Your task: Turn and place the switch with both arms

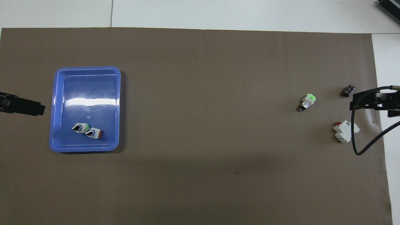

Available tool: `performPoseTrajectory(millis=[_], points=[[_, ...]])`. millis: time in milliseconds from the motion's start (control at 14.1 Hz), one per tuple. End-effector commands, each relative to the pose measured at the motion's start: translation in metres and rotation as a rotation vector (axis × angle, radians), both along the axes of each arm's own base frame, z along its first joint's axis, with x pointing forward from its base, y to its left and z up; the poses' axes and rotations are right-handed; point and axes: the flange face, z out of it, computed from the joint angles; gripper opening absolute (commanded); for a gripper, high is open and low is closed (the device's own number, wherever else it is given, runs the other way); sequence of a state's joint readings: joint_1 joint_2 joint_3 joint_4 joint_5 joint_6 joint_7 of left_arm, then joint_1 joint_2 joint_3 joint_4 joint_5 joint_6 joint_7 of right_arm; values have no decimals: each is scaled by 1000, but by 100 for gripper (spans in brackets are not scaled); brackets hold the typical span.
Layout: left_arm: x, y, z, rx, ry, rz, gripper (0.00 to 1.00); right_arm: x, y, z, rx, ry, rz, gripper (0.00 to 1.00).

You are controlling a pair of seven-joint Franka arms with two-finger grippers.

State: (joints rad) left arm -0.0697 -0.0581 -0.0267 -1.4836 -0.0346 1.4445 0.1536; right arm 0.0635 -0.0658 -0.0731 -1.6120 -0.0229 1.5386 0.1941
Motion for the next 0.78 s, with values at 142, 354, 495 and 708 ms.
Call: performPoseTrajectory(millis=[142,354,495,708], points=[[-14,5,0,27,43,112,100,-3,0,0,9,3,-14,100],[-14,8,-1,27,45,122,100,-3,0,0,9,3,-14,100],[-14,9,-1,27,48,125,100,-3,0,0,9,3,-14,100],[-15,10,-2,29,51,131,100,-3,0,0,9,3,-14,100]])
